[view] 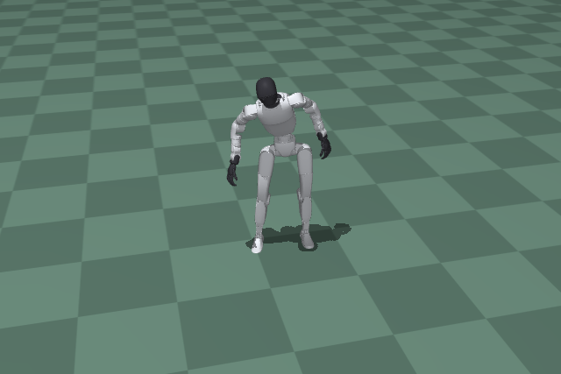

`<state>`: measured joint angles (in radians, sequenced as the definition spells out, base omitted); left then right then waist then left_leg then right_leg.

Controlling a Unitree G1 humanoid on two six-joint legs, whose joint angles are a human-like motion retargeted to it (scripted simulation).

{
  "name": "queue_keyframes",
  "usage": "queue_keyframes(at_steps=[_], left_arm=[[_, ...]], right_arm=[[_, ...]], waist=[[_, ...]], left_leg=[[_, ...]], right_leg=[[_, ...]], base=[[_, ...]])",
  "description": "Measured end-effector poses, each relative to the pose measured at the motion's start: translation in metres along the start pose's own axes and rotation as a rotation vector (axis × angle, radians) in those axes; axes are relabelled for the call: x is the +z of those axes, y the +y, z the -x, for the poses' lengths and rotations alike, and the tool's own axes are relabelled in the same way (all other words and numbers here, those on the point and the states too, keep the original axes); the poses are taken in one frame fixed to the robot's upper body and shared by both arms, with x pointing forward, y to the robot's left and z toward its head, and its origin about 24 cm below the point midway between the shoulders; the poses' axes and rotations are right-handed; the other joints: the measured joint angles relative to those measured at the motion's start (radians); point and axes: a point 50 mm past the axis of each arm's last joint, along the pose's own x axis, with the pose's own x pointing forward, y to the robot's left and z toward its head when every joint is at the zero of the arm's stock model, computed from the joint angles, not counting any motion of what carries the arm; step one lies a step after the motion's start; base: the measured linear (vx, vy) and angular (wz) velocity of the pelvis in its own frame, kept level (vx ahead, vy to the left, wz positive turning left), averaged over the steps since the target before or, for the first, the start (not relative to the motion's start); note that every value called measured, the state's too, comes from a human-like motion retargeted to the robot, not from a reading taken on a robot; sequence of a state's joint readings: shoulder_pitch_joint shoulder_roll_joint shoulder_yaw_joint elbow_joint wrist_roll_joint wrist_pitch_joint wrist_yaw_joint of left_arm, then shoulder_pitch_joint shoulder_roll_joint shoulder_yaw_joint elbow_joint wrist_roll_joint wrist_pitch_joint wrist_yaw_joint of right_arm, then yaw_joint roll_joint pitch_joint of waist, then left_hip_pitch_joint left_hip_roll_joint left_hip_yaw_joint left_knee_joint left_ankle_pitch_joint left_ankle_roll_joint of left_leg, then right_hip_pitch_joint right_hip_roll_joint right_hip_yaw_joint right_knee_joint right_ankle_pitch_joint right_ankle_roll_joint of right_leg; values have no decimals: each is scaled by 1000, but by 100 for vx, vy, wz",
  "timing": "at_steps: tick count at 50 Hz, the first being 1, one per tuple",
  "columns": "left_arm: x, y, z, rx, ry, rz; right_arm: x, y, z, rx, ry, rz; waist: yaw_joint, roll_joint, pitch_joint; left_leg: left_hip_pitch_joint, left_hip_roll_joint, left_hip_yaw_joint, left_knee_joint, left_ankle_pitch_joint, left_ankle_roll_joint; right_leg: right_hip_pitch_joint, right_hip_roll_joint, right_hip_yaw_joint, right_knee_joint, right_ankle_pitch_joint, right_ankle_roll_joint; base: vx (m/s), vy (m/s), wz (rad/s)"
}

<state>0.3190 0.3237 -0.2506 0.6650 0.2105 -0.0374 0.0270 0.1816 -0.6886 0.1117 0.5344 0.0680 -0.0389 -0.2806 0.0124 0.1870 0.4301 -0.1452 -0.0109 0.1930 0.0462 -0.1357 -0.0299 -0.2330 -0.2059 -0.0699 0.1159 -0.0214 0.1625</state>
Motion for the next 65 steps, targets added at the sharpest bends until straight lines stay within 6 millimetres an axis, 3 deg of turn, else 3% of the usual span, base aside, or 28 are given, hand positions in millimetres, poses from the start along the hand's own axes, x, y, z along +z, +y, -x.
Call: queue_keyframes(at_steps=[4,10,16,20,25,27,30,35,40,45,48,53,56,60,65], left_arm=[[-18,-7,5,-36,71,11],[-48,2,13,59,198,231],[-77,38,25,181,304,196],[-83,67,29,250,322,107],[-58,118,21,405,273,8],[-41,141,18,504,233,6],[-14,170,17,661,150,79],[13,187,18,778,17,292],[19,179,11,709,0,312],[21,151,-4,570,32,195],[27,123,-13,470,19,146],[26,69,-17,305,-11,101],[18,39,-14,210,-4,82],[1,4,-6,73,38,15],[-22,-15,3,-65,101,-60]], right_arm=[[-10,-9,6,1,18,14],[-36,-18,14,-10,115,66],[-67,-22,28,-95,254,-74],[-86,-16,40,-143,355,-207],[-92,19,51,-81,430,-302],[-87,38,54,-26,426,-309],[-70,66,53,78,370,-299],[-33,89,45,256,212,-298],[-13,91,40,344,122,-327],[-12,81,34,311,104,-291],[-12,69,27,253,98,-246],[-16,46,19,164,102,-198],[-17,32,13,119,101,-168],[-15,18,3,79,99,-106],[-19,10,4,74,101,-74]], waist=[[-24,-11,-25],[-17,-54,-65],[0,-96,-101],[15,-145,-102],[69,-245,-59],[102,-264,-47],[143,-276,-30],[145,-292,-35],[103,-317,-73],[87,-312,-98],[98,-267,-90],[123,-189,-71],[118,-154,-71],[80,-128,-84],[25,-111,-98]], left_leg=[[17,59,1,16,6,-13],[68,193,-14,38,14,-51],[117,363,-44,60,80,-101],[116,353,-172,112,-11,-119],[13,210,-208,336,-159,-32],[-11,180,-202,362,-164,-5],[-3,162,-196,314,-140,8],[48,146,-187,146,-58,4],[80,103,-183,9,5,-2],[83,39,-157,-28,24,-4],[87,14,-131,-27,23,-1],[73,-38,-56,36,-17,16],[32,-41,43,111,-47,36],[-10,-10,81,216,-72,68],[24,90,34,242,-78,41]], right_leg=[[1,-42,-5,4,3,6],[-1,-105,6,30,2,5],[4,-158,4,69,12,4],[44,-222,6,27,75,53],[92,-346,-87,-58,234,96],[94,-342,-110,-54,222,92],[87,-263,-50,0,108,67],[71,-72,-5,117,-37,0],[52,101,30,169,-115,-56],[51,193,82,135,-122,-102],[60,174,82,111,-108,-120],[79,107,146,61,-58,16],[84,65,168,7,-30,67],[87,6,190,-70,7,57],[80,-49,202,-86,13,16]], base=[[-1,26,18],[-1,35,3],[-4,48,13],[-10,63,21],[-18,65,17],[-18,56,3],[-16,45,-1],[-13,34,4],[-11,26,12],[-8,23,-7],[-6,22,-40],[-5,22,-49],[-8,22,-40],[-8,25,-28],[-5,29,-5]])
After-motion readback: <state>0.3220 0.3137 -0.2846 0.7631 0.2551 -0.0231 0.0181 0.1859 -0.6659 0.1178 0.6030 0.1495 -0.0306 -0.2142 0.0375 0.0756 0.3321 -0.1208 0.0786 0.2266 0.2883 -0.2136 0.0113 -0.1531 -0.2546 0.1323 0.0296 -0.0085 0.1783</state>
